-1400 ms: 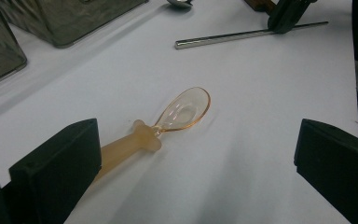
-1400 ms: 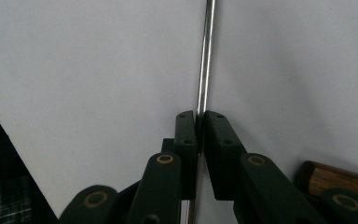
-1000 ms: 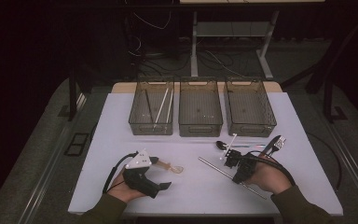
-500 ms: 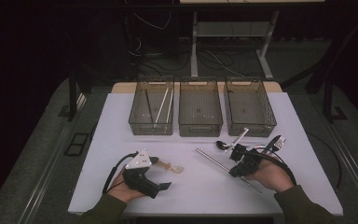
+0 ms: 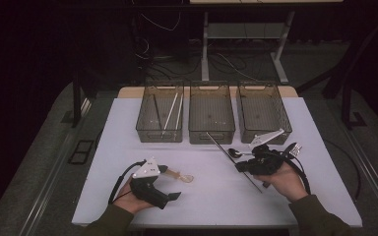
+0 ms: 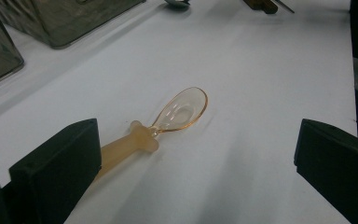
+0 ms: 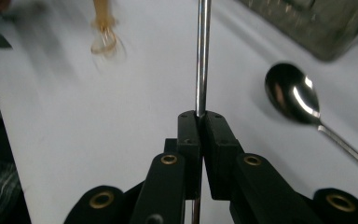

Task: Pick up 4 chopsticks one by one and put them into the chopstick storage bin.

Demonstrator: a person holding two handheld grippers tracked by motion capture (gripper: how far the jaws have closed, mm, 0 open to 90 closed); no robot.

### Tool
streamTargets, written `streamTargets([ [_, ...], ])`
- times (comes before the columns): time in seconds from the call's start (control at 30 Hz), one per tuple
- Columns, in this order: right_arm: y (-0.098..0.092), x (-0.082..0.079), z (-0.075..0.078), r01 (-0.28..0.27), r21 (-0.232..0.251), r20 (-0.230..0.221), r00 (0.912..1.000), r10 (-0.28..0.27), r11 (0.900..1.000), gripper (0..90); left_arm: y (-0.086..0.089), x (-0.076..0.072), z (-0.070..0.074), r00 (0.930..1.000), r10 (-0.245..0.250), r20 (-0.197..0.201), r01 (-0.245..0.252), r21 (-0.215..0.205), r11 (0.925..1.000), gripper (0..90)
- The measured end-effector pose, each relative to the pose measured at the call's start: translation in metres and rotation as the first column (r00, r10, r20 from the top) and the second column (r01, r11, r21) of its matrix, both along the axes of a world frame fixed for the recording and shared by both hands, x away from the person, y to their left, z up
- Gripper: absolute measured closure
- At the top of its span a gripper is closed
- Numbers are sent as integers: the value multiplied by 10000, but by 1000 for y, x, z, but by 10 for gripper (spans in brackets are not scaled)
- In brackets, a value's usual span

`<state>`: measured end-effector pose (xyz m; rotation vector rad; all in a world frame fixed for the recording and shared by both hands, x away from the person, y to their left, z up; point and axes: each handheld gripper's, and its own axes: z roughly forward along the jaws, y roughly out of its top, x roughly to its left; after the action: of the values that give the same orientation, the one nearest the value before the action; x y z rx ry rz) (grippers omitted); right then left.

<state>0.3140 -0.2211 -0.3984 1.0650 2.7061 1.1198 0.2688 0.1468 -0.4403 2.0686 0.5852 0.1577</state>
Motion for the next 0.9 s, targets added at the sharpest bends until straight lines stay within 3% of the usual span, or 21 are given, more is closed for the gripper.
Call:
streamTargets([
  [0.27, 6, 7, 4, 407, 855, 782, 9958, -474, 9955, 858, 0, 0, 0, 10000, 17, -19, -17, 8, 10000, 0],
  [0.6, 19, 20, 12, 565, 1651, 1334, 9879, -791, 9847, 858, 1, 0, 0, 10000, 7, -10, -7, 13, 10000, 0],
  [0.9, 46, 37, 25, 547, 2134, 1811, 9789, -945, 9754, 858, 1, 1, 0, 9999, -66, 77, 66, -18, 10000, 0],
])
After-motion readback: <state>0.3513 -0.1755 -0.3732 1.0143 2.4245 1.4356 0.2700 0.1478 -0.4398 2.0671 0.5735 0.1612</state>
